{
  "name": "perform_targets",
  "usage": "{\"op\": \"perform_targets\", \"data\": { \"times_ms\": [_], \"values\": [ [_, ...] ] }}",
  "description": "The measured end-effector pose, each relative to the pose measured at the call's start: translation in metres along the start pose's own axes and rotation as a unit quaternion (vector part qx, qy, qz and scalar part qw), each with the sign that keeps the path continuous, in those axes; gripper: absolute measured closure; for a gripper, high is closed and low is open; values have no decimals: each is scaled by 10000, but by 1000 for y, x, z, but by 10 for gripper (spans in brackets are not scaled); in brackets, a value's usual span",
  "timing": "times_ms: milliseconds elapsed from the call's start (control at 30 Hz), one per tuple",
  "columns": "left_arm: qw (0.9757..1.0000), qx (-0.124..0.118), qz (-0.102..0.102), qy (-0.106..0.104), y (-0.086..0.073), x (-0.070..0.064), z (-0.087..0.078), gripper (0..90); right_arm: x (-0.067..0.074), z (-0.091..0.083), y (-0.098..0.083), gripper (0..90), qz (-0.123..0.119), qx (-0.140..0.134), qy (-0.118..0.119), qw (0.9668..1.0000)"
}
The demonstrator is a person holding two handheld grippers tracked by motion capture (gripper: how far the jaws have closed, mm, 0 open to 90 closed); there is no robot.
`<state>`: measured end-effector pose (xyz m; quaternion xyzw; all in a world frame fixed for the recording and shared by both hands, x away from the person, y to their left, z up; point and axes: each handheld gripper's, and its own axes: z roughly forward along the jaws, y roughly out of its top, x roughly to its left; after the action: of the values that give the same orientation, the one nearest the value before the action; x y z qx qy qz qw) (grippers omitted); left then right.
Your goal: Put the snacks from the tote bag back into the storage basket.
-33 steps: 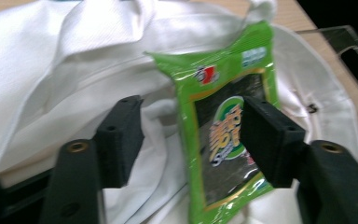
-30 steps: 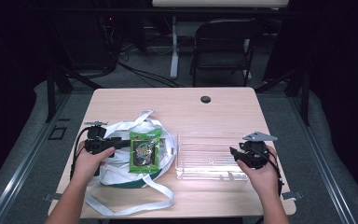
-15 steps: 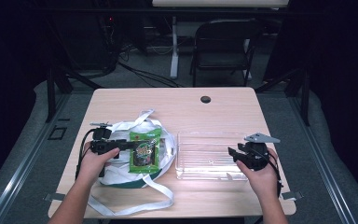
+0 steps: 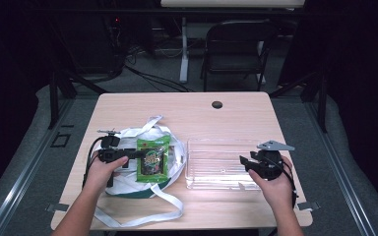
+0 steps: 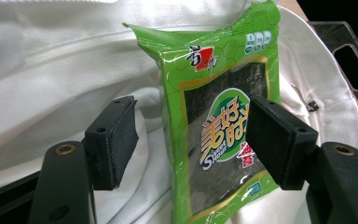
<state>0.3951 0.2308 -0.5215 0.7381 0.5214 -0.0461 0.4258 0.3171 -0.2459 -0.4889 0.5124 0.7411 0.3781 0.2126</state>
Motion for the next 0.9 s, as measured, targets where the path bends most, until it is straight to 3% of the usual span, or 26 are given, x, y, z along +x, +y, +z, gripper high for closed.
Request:
{"op": "perform_targets", "data": {
  "times_ms": [433, 667, 900],
  "values": [
    [9995, 240, 47, -184, 0, 0, 14, 350, 0, -3, -2, 530, 15, -36, -34, 10000],
    [9989, 274, -30, -381, 1, 1, 23, 356, -2, -8, -4, 530, 49, -36, -77, 10000],
    [9986, 317, -36, -430, 2, 3, 27, 359, -4, -11, -6, 530, 61, -48, -111, 9999]
  ]
}}
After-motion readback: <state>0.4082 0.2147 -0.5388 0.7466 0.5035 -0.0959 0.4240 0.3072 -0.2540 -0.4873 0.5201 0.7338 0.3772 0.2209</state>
